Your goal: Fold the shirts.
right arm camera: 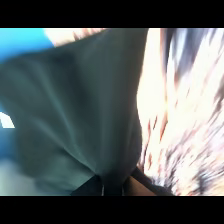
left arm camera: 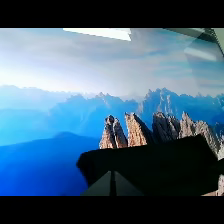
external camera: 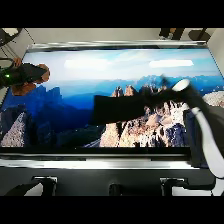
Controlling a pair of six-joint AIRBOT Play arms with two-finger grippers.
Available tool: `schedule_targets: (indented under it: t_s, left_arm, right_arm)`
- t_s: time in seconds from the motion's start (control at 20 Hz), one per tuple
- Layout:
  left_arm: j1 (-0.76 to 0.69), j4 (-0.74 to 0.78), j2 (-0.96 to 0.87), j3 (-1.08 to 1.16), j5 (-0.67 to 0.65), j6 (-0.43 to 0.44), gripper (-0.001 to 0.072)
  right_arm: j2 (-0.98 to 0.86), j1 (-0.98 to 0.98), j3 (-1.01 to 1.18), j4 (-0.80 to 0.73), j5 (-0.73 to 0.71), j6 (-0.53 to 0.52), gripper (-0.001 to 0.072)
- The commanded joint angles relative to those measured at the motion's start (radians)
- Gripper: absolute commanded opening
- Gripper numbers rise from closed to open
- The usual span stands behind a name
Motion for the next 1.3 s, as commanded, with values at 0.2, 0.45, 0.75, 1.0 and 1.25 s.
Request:
schedule_targets:
  t_s: [0.2, 0.45, 0.75, 1.0, 1.25]
  left_arm:
    - [0.0, 0.0, 0.0, 0.0, 0.0, 0.0, 0.0024]
    - [0.0, 0.0, 0.0, 0.0, 0.0, 0.001, 0.0024]
    - [0.0, 0.0, 0.0, 0.0, 0.0, 0.005, 0.0025]
    - [0.0, 0.0, 0.002, 0.0, 0.0, 0.008, 0.0025]
    - [0.0, 0.0, 0.004, 0.0, -0.023, 0.027, 0.0025]
  right_arm:
    - [0.101, -0.414, 0.375, -0.119, 0.318, 0.057, 0.0047]
    - [0.133, -0.638, 0.43, -0.122, 0.386, 0.113, 0.0047]
    - [0.196, -0.835, 0.43, -0.122, 0.386, 0.152, 0.0047]
    - [0.236, -0.956, 0.429, -0.134, 0.508, 0.218, 0.0047]
    - [0.235, -0.967, 0.402, -0.513, 0.719, 0.16, 0.0048]
